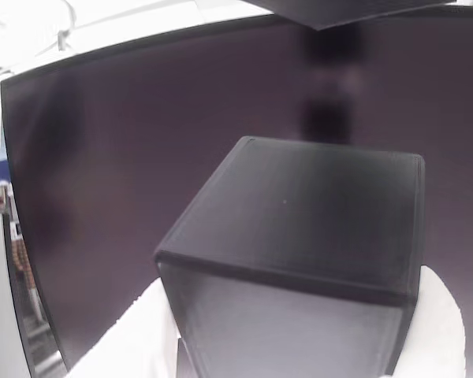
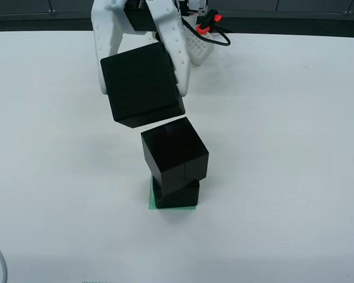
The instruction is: Stack 3 Blocks on the chosen place.
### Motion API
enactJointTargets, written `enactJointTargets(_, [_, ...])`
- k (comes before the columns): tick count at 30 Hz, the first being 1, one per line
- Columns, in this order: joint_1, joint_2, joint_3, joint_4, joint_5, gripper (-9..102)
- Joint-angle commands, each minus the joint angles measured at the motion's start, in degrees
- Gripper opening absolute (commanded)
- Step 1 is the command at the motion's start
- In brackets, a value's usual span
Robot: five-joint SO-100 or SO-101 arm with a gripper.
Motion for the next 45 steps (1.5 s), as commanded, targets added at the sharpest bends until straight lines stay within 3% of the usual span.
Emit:
enactJointTargets(1, [-0.26, 5.71, 6.24, -9.84, -1.67, 24])
enactJointTargets(6, [0.26, 8.44, 15.64, -19.86, -4.39, 24])
enactJointTargets(12, [0.79, 7.47, 28.65, -38.76, -6.15, 24])
enactJointTargets(20, [-0.26, 3.87, 36.47, -51.86, -7.12, 24])
enactJointTargets(33, [-2.29, -7.38, 35.77, -62.31, -7.12, 24])
enactJointTargets(45, [-3.87, -13.36, 32.87, -66.01, -6.50, 24])
